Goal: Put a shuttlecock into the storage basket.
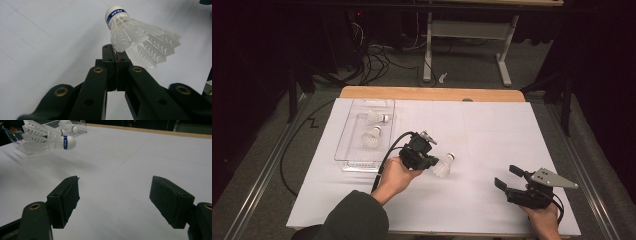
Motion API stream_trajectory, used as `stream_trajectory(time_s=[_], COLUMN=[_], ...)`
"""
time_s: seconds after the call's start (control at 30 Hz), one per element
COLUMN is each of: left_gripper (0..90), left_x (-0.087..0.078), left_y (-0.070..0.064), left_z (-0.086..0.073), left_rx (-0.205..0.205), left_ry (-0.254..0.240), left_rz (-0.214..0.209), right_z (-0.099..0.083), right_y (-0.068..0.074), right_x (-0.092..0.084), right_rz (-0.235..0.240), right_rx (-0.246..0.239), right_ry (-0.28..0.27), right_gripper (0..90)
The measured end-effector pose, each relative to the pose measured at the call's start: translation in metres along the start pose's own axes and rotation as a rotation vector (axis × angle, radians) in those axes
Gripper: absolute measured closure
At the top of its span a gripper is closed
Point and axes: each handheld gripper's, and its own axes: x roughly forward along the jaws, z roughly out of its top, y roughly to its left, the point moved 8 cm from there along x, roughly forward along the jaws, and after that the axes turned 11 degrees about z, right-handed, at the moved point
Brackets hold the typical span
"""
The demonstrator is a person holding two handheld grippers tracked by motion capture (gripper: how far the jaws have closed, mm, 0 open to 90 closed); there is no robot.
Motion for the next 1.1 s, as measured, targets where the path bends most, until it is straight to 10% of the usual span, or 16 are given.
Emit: stream_trajectory(time_s=[1.1], left_gripper=[89.4], left_x=[-0.022], left_y=[0.02], left_z=[0.008], left_rx=[-0.038], left_ry=[-0.032], left_rz=[0.028], right_z=[0.0], right_y=[0.0], right_x=[0.0], right_rz=[-0.001], right_rx=[0.0], right_ry=[-0.001], right_gripper=[24.1])
